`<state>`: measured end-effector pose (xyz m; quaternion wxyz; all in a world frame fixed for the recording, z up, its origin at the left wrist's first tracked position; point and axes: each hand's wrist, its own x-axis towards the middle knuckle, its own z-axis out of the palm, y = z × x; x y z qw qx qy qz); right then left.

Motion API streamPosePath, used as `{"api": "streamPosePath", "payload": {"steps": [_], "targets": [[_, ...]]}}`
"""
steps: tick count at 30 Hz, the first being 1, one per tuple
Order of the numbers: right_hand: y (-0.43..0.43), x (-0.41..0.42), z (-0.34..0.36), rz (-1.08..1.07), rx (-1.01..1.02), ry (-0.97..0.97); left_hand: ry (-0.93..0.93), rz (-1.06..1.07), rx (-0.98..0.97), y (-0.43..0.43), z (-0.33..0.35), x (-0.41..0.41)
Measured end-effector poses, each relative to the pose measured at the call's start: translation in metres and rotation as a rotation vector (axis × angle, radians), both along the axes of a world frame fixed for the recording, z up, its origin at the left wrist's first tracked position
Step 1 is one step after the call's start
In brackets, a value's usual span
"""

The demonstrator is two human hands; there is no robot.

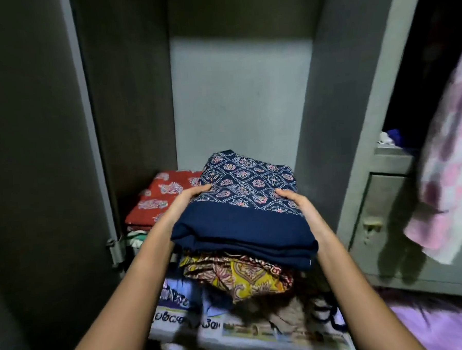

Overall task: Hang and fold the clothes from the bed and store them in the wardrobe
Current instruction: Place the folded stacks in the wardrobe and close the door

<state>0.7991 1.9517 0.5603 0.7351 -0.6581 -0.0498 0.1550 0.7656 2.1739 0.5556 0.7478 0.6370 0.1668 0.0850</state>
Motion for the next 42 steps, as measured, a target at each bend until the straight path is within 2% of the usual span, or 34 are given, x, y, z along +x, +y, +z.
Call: {"api": "streamPosePath", "payload": {"steps": [4,5,8,10,13,15,18,20,22,25,26,28,30,33,35,42], "targets": [[0.019,0.045,-0.002,0.04,0.033,0.083,0.089,-0.053,-0.014,0.022,0.004,0.037],[0.025,0.057,-0.005,0.017,-0.026,0.065,0.11,-0.057,0.069,0.026,0.0,0.047],[0.035,0.088,-0.03,-0.055,-0.275,-0.027,0.193,0.015,0.532,0.028,-0.014,0.066],[0.037,0.102,-0.04,-0.107,-0.379,-0.064,0.14,0.051,0.707,0.027,-0.019,0.075],[0.032,0.117,-0.047,-0.183,-0.315,-0.064,0.028,0.182,0.969,0.018,-0.011,0.082],[0.028,0.12,-0.049,-0.223,-0.237,-0.076,-0.048,0.16,0.999,0.011,-0.001,0.088],[0.024,0.124,-0.051,-0.229,-0.202,-0.105,-0.123,-0.001,0.942,-0.007,0.012,0.09],[0.02,0.13,-0.054,-0.239,-0.248,-0.101,-0.14,-0.037,1.048,-0.02,0.015,0.091],[0.017,0.134,-0.049,-0.218,-0.363,-0.14,-0.087,-0.109,1.179,-0.033,0.011,0.09],[0.015,0.124,-0.032,-0.18,-0.805,-0.329,0.083,-0.31,1.362,-0.044,-0.011,0.09],[0.015,0.119,-0.024,-0.211,-0.887,-0.417,0.091,-0.326,1.411,-0.046,-0.019,0.09],[0.022,0.106,-0.012,-0.195,-0.837,-0.608,0.045,-0.272,1.443,-0.045,-0.032,0.093],[0.038,0.095,-0.012,-0.073,-0.824,-0.712,0.02,-0.233,1.431,-0.042,-0.038,0.095],[0.058,0.089,-0.039,0.193,-1.084,-0.696,0.044,-0.254,1.417,-0.035,-0.048,0.095],[0.06,0.092,-0.052,0.295,-1.146,-0.679,0.075,-0.26,1.41,-0.032,-0.054,0.093],[0.055,0.09,-0.052,0.246,-1.121,-0.693,0.062,-0.26,1.405,-0.034,-0.049,0.088]]}}
